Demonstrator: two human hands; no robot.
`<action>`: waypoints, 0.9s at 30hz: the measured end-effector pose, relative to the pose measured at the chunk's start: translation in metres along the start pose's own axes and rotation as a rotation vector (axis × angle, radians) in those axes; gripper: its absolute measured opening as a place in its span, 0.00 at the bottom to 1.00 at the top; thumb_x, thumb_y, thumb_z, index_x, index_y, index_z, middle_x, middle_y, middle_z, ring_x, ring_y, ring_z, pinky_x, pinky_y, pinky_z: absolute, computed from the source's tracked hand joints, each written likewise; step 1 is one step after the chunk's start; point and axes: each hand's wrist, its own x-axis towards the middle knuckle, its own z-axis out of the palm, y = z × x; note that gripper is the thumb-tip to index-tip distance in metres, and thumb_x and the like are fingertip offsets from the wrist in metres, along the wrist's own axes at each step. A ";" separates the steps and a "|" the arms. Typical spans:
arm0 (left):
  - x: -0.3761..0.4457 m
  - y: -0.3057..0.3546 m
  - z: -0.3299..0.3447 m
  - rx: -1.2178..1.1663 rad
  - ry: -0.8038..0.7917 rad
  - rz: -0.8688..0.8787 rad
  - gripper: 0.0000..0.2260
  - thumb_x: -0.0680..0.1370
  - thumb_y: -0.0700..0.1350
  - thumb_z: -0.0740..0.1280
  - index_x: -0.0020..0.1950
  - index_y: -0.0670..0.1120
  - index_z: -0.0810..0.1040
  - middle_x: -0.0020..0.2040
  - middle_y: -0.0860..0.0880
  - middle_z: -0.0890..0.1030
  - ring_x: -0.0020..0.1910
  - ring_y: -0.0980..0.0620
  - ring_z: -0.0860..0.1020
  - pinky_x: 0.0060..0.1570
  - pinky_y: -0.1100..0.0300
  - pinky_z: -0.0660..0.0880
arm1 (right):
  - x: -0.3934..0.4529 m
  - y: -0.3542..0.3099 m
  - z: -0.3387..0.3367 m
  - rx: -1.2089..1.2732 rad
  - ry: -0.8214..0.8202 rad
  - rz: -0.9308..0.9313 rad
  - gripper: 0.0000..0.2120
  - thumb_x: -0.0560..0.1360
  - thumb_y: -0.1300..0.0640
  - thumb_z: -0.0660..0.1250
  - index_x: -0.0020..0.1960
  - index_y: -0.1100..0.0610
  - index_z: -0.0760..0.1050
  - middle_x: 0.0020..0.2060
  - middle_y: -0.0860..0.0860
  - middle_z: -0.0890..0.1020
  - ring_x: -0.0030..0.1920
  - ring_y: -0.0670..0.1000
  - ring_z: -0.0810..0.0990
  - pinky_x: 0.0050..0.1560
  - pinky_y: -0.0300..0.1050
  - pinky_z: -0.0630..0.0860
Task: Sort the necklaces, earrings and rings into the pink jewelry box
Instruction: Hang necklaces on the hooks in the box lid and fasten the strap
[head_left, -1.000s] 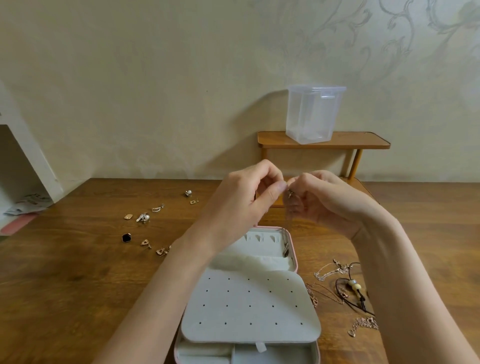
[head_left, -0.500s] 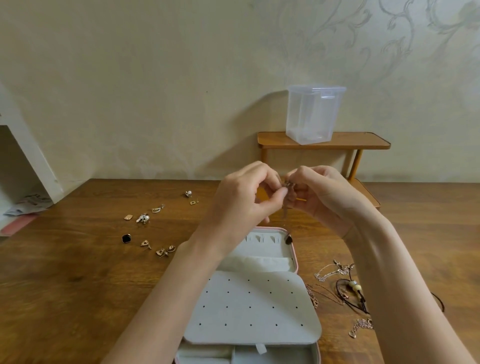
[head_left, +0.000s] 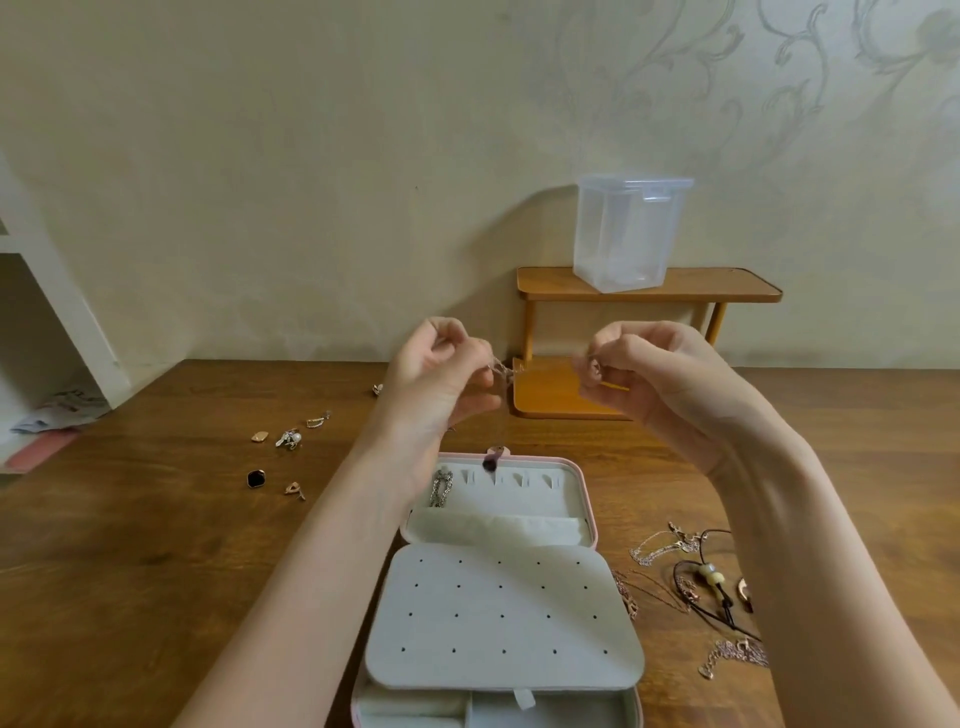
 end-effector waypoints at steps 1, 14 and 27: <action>0.000 -0.002 0.001 0.008 0.013 -0.018 0.10 0.74 0.33 0.64 0.42 0.47 0.68 0.35 0.51 0.75 0.33 0.57 0.75 0.30 0.66 0.75 | 0.001 0.001 0.002 0.042 0.008 -0.009 0.13 0.68 0.65 0.63 0.26 0.55 0.75 0.27 0.51 0.77 0.31 0.45 0.75 0.39 0.39 0.77; 0.006 -0.003 0.002 -0.231 0.055 -0.070 0.08 0.75 0.34 0.60 0.39 0.45 0.69 0.32 0.50 0.75 0.32 0.56 0.74 0.31 0.65 0.74 | 0.005 0.004 0.002 0.272 0.285 -0.010 0.08 0.74 0.64 0.58 0.37 0.59 0.70 0.28 0.53 0.79 0.29 0.47 0.73 0.36 0.39 0.76; 0.003 -0.003 0.009 -0.270 0.005 -0.125 0.08 0.74 0.32 0.58 0.40 0.44 0.68 0.30 0.50 0.73 0.30 0.55 0.73 0.31 0.65 0.75 | 0.007 0.006 0.008 0.369 0.205 0.022 0.09 0.76 0.62 0.55 0.37 0.57 0.66 0.24 0.51 0.68 0.28 0.49 0.74 0.33 0.39 0.76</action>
